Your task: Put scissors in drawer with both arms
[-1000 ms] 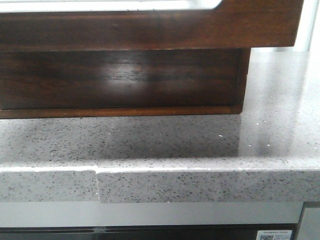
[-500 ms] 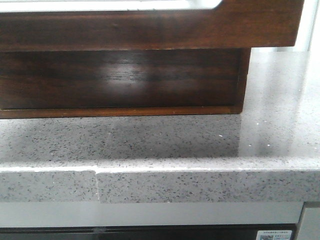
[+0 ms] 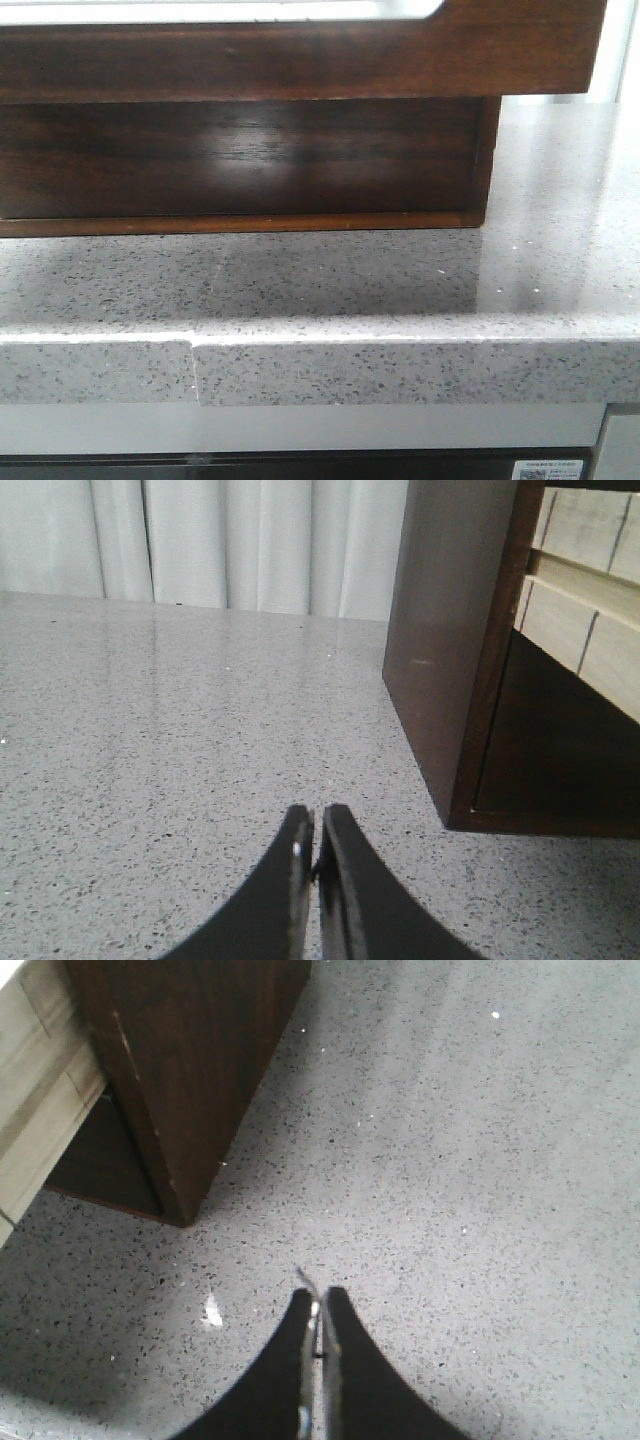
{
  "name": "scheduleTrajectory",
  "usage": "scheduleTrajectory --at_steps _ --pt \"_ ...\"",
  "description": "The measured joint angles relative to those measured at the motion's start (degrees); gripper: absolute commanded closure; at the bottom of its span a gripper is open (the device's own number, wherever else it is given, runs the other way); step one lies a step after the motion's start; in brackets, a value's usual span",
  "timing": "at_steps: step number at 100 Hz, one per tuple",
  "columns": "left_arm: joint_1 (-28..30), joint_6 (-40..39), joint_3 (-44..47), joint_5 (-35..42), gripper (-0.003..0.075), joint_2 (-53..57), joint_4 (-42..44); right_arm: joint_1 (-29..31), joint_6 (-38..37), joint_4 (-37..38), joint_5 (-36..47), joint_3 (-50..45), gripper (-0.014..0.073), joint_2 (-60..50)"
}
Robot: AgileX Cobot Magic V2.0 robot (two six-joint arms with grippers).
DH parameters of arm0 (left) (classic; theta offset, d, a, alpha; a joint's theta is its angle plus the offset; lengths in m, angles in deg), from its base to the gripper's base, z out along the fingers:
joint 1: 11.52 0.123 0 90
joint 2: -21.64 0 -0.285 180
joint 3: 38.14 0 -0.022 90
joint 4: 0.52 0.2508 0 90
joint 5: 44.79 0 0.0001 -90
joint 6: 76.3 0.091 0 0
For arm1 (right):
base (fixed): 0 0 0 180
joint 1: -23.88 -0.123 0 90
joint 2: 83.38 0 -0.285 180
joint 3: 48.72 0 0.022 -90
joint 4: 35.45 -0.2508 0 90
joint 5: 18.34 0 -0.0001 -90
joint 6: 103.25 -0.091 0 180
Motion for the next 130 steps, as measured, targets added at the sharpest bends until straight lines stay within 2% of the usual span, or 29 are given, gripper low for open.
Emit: scheduleTrajectory --at_steps 68,78,102,117,130 --pt "0.00 0.00 0.00 0.00 0.0741 0.00 -0.09 0.24 -0.09 0.00 0.98 -2.05 0.0662 -2.12" --pt "0.00 0.00 0.00 0.00 0.0741 0.00 -0.09 1.28 -0.09 0.34 4.66 -7.39 0.0662 -7.50" --pt "0.00 0.00 0.00 0.00 0.0741 0.00 -0.09 8.19 0.01 -1.34 23.58 -28.00 0.0662 -27.50" --pt "0.00 0.00 0.00 0.00 0.0741 0.00 -0.09 12.96 0.01 -4.21 27.91 -38.58 0.0662 -39.63" --pt "0.00 0.00 0.00 0.00 0.0741 0.00 -0.09 15.18 -0.09 -4.88 30.30 -44.60 0.0662 -45.80"
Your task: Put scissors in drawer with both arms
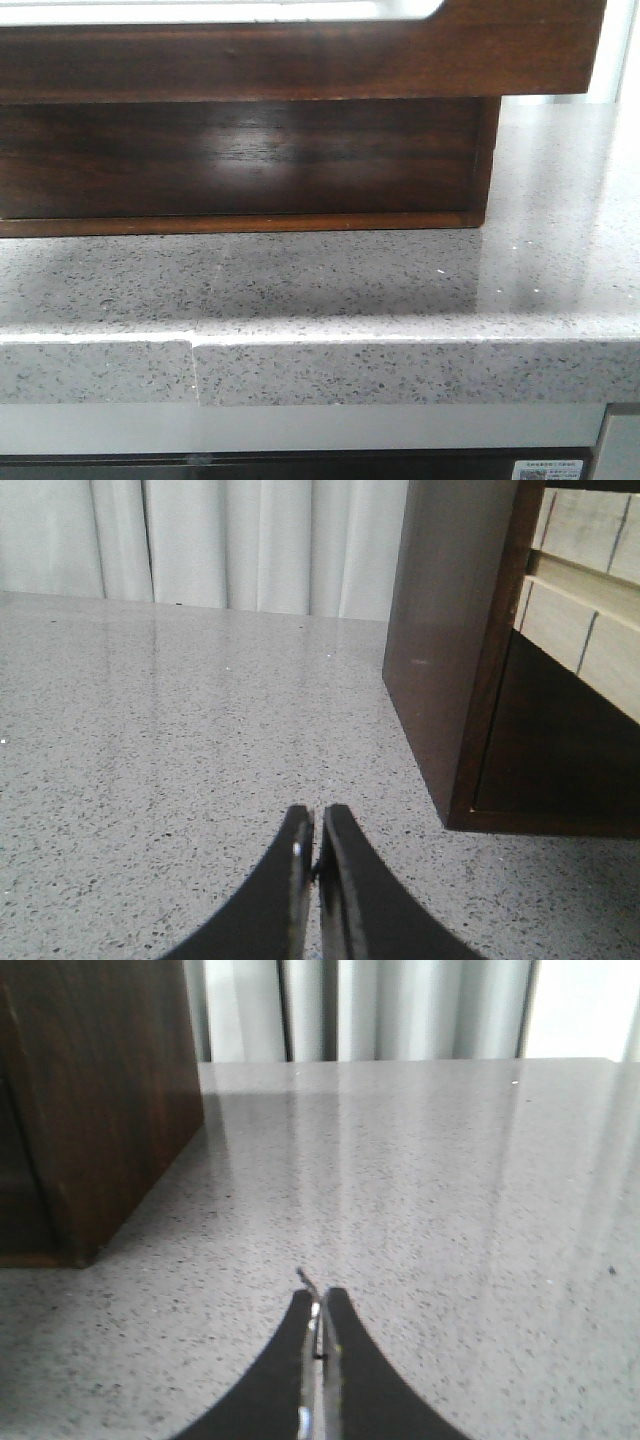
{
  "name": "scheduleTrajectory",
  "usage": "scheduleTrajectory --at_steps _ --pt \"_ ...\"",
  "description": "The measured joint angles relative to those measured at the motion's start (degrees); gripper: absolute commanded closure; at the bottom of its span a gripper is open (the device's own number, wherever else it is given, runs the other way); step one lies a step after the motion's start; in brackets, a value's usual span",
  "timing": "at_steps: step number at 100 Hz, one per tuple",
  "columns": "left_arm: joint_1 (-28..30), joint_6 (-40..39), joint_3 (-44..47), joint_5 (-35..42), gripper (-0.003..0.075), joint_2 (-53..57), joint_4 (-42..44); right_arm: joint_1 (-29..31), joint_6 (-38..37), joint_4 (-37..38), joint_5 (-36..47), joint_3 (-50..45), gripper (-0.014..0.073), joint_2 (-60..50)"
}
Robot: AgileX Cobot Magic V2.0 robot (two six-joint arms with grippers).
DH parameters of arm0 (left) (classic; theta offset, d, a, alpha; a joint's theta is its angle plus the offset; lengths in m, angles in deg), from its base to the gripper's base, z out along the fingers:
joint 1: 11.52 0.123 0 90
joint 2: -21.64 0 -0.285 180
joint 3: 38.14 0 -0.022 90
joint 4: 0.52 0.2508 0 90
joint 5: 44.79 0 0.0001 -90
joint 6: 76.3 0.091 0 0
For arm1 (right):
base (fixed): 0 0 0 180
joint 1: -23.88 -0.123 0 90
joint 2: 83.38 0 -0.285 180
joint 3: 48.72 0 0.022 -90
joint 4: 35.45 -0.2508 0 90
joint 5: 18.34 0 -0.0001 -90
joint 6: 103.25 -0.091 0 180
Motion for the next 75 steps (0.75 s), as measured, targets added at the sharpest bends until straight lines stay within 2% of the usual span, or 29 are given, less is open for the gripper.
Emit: scheduleTrajectory --at_steps 17,75 --pt "0.00 0.00 0.00 0.03 0.0741 0.00 0.00 0.22 0.00 -0.09 3.85 -1.77 0.0662 -2.09" --pt "0.00 0.00 0.00 0.03 0.0741 0.00 0.00 0.43 0.10 -0.09 4.07 -1.77 0.0662 -2.21"
